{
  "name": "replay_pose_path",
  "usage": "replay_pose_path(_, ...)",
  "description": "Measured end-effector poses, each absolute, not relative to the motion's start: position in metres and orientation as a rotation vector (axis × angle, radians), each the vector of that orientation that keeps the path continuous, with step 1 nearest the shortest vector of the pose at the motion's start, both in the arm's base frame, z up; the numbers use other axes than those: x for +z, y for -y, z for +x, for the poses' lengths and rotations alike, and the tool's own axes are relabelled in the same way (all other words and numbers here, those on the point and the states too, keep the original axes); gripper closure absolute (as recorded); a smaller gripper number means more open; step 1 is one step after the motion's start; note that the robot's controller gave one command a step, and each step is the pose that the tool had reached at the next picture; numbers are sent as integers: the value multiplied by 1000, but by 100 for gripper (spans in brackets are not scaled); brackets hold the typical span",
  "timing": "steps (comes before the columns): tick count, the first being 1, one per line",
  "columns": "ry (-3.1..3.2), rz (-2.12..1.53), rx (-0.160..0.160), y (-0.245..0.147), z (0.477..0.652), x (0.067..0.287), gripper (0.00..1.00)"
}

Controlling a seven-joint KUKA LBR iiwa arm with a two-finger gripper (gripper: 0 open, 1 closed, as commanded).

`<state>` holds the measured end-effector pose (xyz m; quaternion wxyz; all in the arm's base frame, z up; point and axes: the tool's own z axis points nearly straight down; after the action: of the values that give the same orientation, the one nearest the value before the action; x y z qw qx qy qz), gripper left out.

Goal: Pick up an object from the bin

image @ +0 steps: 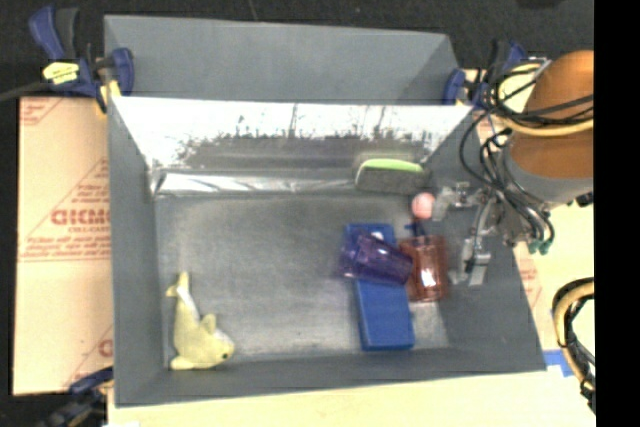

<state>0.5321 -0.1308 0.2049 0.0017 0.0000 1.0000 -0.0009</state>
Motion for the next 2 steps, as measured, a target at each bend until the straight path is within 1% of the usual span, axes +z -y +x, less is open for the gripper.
replay_pose_path(1,-3133,18,-3,88,561,130,0)
replay_pose_path(2,-3121,268,-6,62,541,140,0)
